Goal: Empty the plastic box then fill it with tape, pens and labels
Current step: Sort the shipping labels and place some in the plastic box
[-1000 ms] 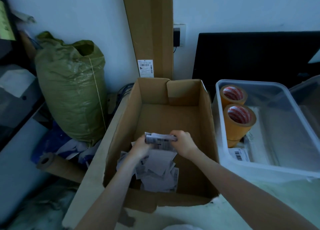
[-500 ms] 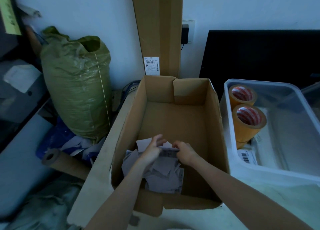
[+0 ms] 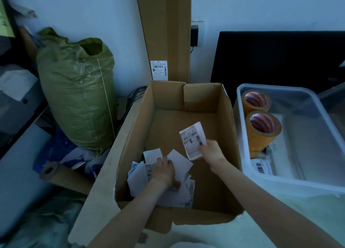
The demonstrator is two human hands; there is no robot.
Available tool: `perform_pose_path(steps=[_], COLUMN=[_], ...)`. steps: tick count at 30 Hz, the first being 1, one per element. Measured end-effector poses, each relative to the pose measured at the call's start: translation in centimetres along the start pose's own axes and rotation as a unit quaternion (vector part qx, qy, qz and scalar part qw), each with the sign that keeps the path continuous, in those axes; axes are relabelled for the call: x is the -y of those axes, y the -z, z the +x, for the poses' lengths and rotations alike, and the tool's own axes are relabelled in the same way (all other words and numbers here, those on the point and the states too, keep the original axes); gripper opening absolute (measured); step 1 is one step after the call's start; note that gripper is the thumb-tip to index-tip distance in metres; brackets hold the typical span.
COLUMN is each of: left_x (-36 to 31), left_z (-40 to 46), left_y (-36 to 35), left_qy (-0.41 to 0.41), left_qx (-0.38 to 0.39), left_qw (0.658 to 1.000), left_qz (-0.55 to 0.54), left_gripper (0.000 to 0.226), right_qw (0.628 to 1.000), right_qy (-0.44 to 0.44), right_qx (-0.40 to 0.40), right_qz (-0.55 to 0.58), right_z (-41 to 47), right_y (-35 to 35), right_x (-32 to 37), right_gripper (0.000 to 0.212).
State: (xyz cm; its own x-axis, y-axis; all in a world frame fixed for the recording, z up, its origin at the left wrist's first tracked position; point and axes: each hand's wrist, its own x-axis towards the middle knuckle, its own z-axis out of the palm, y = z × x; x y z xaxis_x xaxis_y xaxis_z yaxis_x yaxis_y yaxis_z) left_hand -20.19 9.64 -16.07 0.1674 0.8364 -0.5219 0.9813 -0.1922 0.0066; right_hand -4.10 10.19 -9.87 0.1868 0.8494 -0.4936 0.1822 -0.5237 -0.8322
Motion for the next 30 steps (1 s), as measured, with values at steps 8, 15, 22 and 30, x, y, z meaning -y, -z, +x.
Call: perform_pose_path(steps=[8, 15, 22, 30], left_x=[-2.0, -0.1, 3.3, 2.3], left_z=[-0.6, -0.3, -2.6, -7.2], left_y=[-0.6, 1.9, 6.0, 7.6], left_qy=[-0.036, 0.032, 0.098, 0.023], left_qx=[-0.04, -0.099, -0.115, -0.147], left_qw=[0.99, 0.992, 0.876, 0.767], left_qz=[0.132, -0.075, -0.459, -0.624], left_gripper=[0.051, 0.033, 0.022, 0.017], right_qw=[0.988, 0.989, 0.995, 0.977], right_qy=[0.046, 0.062, 0.071, 0.051], right_qx=[-0.02, -0.03, -0.023, 0.113], right_qz=[0.145, 0.134, 0.062, 0.174], right_z=[-4.6, -5.4, -5.6, -6.9], right_y=[2.2, 2.2, 1.5, 1.9], right_x=[0.7, 0.2, -0.8, 0.0], right_gripper=[0.026, 0.029, 0.035, 0.022])
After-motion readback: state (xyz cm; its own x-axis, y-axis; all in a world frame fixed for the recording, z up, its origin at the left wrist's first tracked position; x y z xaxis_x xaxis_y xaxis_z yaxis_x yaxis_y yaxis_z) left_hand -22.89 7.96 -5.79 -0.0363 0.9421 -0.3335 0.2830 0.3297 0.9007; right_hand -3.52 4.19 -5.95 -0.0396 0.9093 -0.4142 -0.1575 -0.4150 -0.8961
